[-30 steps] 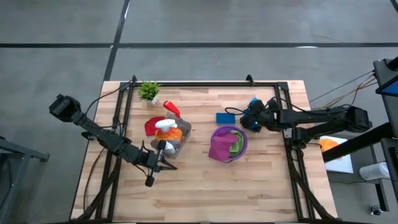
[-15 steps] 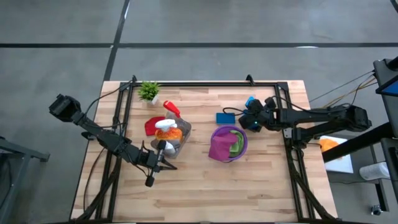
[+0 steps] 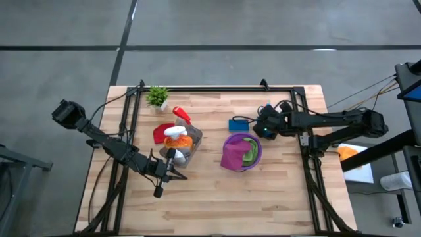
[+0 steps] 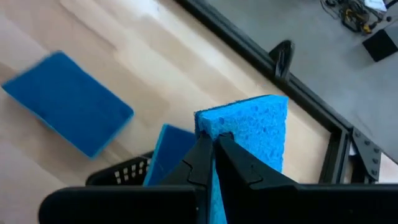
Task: Pick & Place Kitchen Items
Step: Put the blue sponge wipe into the black bin
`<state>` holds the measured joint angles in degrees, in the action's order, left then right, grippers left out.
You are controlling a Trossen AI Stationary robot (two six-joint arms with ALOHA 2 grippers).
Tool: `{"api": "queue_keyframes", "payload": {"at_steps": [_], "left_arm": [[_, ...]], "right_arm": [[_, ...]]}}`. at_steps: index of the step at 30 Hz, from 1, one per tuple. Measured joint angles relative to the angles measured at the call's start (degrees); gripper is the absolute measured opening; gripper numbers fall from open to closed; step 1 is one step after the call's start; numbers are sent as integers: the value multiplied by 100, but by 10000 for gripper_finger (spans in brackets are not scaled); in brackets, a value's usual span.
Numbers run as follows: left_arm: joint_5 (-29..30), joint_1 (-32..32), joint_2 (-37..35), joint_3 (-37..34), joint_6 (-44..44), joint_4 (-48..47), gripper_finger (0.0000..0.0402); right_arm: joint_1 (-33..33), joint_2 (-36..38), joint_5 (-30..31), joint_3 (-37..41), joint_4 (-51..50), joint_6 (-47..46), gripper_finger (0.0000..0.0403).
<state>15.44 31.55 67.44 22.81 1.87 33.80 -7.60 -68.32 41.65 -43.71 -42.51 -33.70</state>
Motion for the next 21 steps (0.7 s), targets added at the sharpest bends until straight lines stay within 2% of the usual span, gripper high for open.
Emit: {"api": "queue_keyframes", "payload": {"at_steps": [13, 21], "left_arm": [[0, 0, 0, 0, -12, -37, 1], [0, -1, 0, 4, -20, -59, 1]], "right_arm": [[0, -1383, -203, -4, -22, -311, 18], [9, -1527, -196, -6, 100, -398, 18]]}}
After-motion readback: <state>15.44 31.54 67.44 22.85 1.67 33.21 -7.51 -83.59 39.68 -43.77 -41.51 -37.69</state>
